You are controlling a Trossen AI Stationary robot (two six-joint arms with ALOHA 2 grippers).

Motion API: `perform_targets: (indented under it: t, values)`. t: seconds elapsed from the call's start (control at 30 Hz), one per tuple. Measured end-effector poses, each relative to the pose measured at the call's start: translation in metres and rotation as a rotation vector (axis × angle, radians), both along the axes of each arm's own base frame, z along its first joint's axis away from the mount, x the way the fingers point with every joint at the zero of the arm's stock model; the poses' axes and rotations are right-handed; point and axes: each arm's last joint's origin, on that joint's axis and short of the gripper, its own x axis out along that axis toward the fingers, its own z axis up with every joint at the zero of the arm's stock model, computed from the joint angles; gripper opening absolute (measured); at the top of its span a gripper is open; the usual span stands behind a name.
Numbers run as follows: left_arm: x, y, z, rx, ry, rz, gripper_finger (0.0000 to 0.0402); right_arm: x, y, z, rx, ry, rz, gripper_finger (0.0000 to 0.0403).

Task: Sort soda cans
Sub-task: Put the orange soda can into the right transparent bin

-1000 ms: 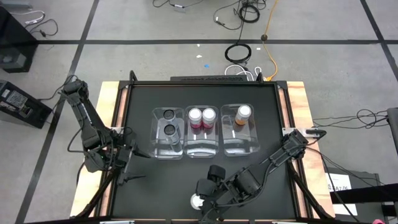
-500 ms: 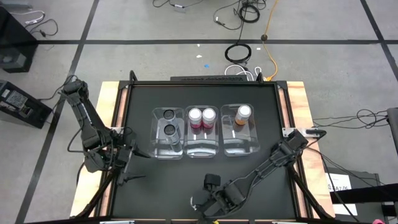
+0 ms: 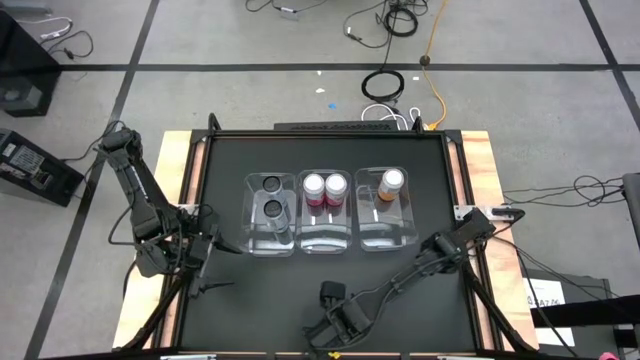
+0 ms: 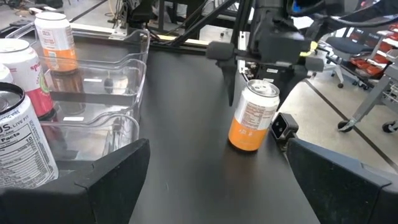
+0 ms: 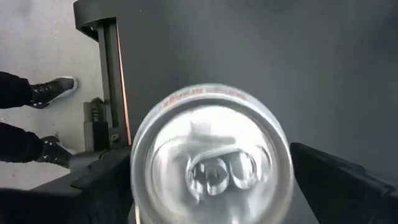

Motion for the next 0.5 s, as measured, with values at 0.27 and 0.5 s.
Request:
perform_targets:
  t: [0.27, 0.5]
  values:
    - [0.0, 0.0, 0.0, 0.0, 0.0, 0.0, 0.0386, 0.009, -0.003, -0.017, 0.013, 0.032, 0.01, 0.0359]
    - [0.0, 0.001, -0.002, 0.019, 0.011, 0.0, 0.0386, 0.012, -0.002, -0.021, 0.022, 0.021, 0.026, 0.0279]
